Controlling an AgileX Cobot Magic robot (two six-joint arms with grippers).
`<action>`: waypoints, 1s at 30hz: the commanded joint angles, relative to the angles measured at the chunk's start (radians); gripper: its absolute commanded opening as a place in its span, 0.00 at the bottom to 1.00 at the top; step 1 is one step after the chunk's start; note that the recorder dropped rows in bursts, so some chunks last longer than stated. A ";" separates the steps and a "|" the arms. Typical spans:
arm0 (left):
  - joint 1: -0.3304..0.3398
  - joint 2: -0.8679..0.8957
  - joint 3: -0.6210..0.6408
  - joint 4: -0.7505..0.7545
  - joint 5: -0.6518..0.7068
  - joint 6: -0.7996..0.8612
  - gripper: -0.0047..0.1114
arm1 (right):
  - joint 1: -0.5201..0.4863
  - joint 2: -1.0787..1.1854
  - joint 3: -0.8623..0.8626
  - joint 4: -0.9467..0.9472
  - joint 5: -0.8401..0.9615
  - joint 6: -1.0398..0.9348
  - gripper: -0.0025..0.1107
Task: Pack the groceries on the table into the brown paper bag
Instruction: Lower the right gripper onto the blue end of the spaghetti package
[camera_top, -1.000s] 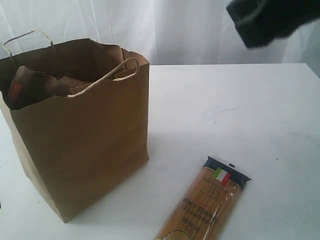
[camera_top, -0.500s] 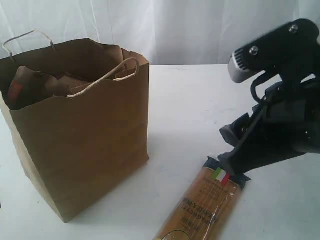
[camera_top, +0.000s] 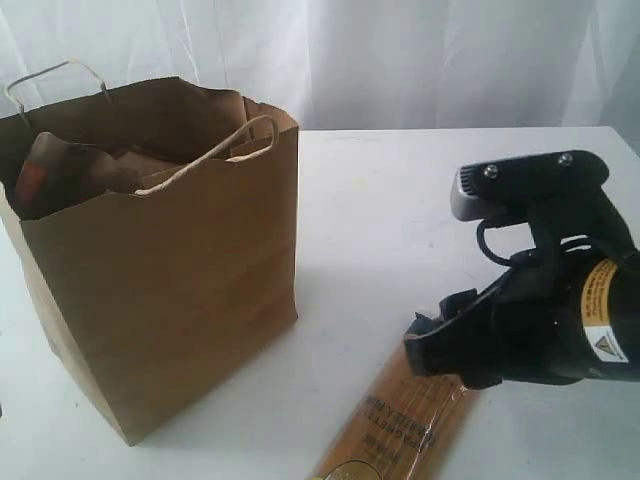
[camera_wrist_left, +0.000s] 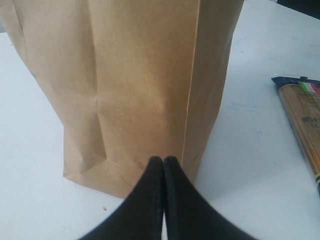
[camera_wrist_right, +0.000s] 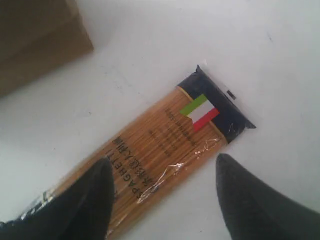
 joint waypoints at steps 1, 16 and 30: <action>0.002 -0.005 0.003 -0.001 -0.004 -0.005 0.04 | -0.064 0.042 0.012 -0.012 -0.015 0.247 0.52; 0.002 -0.005 0.003 -0.001 -0.004 -0.005 0.04 | -0.146 0.257 0.052 0.021 -0.208 0.440 0.70; 0.002 -0.005 0.003 -0.001 -0.004 -0.005 0.04 | -0.146 0.396 0.048 -0.048 -0.223 0.554 0.75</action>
